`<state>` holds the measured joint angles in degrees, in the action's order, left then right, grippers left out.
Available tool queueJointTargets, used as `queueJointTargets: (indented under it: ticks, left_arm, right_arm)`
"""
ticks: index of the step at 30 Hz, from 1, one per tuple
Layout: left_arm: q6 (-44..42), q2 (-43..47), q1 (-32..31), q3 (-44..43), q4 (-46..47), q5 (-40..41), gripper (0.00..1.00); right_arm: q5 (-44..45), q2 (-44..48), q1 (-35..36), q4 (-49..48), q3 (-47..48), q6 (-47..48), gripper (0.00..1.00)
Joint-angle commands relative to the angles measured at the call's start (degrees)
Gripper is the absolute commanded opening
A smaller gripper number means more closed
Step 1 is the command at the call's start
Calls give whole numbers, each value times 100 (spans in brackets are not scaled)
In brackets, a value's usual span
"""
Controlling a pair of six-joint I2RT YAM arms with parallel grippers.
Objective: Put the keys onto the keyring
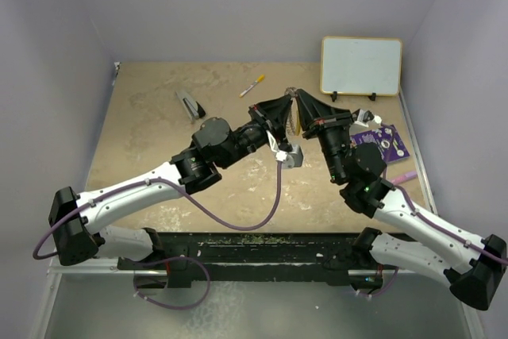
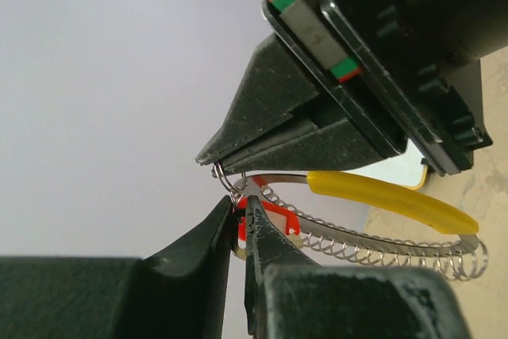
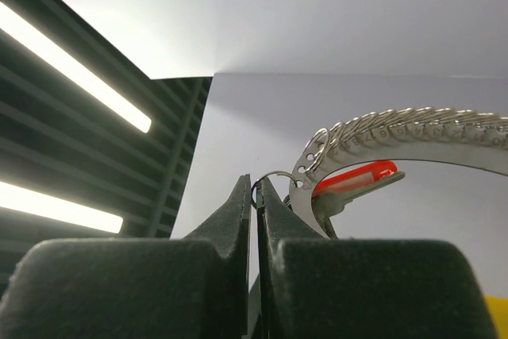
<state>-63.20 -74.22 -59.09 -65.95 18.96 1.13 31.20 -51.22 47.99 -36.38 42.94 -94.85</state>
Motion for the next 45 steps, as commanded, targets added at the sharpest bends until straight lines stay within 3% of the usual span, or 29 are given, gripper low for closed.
queueJointTargets:
  ticks: [1, 7, 15, 21, 27, 35, 45]
  left_arm:
    - [-286, 81, -23, 355, 1223, 177, 14]
    - [-462, 200, -23, 798, 1766, -57, 14]
    - [-372, 168, -22, 763, 1904, -64, 13]
    - [182, 249, -15, 611, 2376, 119, 15]
    - [703, 390, -45, 506, 2283, -236, 19]
    - [451, -19, -53, 201, 2145, -170, 22]
    - [880, -172, -57, 78, 2032, -53, 26]
  right_arm:
    - [355, 188, 29, -637, 149, -234, 0]
    - [507, 133, 26, -1124, 120, -244, 0]
    - [471, 73, 21, -1284, 94, -264, 0]
    - [492, 158, 18, -1209, 61, -149, 0]
    - [402, 46, 26, -1336, 95, -55, 0]
    - [161, -170, 27, -1407, 208, -81, 0]
    - [39, -184, 27, -1485, 237, -24, 0]
